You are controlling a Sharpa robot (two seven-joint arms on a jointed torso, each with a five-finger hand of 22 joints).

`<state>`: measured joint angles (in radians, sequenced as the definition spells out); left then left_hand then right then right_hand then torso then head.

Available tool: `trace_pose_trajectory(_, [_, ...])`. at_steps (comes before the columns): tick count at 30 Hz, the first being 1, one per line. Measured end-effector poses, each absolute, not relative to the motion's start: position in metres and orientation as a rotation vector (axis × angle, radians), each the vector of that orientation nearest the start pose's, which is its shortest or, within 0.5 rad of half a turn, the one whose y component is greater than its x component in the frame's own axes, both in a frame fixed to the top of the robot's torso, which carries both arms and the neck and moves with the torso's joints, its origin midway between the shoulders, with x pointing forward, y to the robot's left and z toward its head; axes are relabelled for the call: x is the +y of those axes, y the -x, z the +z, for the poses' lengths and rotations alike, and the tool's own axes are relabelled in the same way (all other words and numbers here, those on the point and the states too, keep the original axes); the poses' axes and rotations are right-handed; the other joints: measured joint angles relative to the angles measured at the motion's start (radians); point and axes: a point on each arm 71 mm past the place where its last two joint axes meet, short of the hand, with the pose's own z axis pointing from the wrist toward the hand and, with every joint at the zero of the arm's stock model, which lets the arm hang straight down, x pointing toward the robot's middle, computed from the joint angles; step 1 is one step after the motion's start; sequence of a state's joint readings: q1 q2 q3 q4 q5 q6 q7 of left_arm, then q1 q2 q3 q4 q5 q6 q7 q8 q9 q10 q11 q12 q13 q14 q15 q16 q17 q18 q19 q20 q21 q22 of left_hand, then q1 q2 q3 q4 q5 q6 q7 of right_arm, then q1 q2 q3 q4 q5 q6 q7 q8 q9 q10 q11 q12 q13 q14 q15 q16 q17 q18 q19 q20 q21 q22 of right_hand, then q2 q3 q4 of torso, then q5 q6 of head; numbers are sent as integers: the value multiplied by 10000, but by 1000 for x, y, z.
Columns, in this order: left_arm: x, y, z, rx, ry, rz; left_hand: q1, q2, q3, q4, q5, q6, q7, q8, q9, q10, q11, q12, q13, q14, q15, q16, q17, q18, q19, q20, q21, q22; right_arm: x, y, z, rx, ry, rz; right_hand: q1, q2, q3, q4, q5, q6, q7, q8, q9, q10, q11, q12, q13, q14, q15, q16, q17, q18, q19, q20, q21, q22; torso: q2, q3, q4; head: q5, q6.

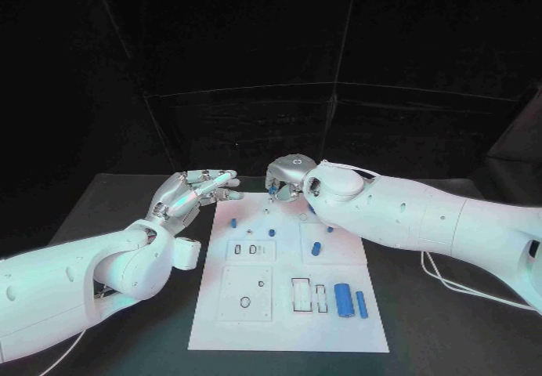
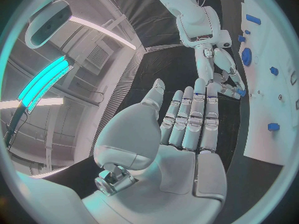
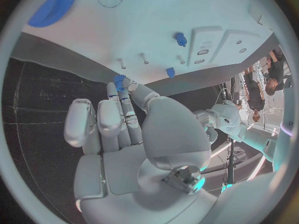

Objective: Assemble the parts on the task board

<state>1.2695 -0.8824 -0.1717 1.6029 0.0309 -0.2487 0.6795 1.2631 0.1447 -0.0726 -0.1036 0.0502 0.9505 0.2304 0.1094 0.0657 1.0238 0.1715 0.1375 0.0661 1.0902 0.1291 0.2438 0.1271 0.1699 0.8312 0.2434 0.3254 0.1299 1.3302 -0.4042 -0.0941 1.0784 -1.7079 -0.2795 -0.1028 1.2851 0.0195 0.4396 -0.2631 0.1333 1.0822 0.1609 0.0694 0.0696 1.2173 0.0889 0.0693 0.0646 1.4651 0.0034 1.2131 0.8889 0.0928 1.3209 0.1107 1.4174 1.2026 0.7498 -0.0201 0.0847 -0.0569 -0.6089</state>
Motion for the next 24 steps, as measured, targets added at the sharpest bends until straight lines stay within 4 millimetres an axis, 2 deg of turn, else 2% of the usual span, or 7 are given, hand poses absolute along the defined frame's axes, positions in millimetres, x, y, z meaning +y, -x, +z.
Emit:
trace_pose_trajectory(8, [207,-466,-168,12702,9450,-17494,0,0,0,0,0,0,0,0,1,0,0,0,0,0,0,0,-1,0,0,0,0,0,-88,-567,-153,15191,4950,4443,0,0,28,28,-58,0,0,0,-10,0,-1,-1,2,0,0,0,-9,0,0,0,0,8,64,-15,41,-20,-8])
trace_pose_trajectory(24, [207,-467,-168,12702,9443,-17508,0,0,0,0,0,0,0,0,1,0,0,0,0,0,0,-40,-3,0,0,0,0,1,-85,-567,-156,15593,5152,4364,-13,-13,65,67,-112,0,0,0,-12,-4,4,-17,0,0,0,0,-25,1,-1,0,38,22,78,-18,46,16,-75])
